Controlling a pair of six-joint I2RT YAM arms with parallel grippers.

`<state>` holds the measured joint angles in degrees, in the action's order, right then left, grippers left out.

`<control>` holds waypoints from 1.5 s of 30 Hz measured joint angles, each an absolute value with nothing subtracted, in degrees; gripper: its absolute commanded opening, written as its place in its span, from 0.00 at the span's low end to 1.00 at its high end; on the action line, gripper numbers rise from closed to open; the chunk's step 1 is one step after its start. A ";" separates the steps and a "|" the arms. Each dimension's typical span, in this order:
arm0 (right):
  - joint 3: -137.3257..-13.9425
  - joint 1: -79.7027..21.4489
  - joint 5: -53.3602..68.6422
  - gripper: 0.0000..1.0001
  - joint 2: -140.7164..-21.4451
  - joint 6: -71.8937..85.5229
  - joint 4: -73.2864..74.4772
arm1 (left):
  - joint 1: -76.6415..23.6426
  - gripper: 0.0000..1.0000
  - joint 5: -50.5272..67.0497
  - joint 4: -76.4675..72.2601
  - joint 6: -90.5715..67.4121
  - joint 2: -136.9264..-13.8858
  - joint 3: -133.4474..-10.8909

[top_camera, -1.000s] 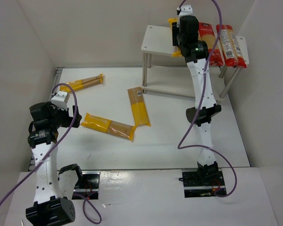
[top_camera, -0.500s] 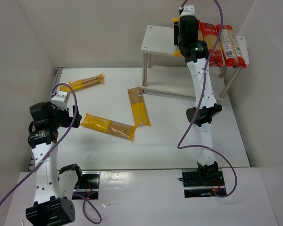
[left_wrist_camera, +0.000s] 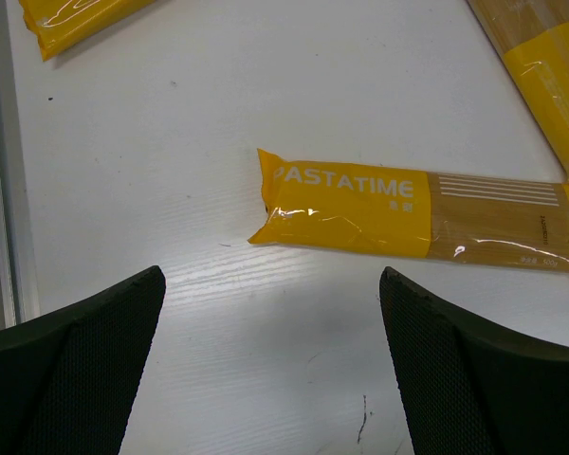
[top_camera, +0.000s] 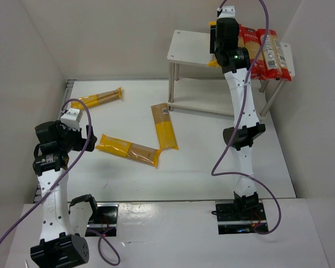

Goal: Place and organize the pasta boxes and bags onto the shelf

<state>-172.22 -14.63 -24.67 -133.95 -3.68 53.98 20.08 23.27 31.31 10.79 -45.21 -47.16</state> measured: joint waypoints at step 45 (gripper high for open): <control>-172.07 -8.71 -23.31 0.77 -133.36 -2.13 55.00 | 20.08 0.99 23.27 31.31 10.79 -45.21 -47.16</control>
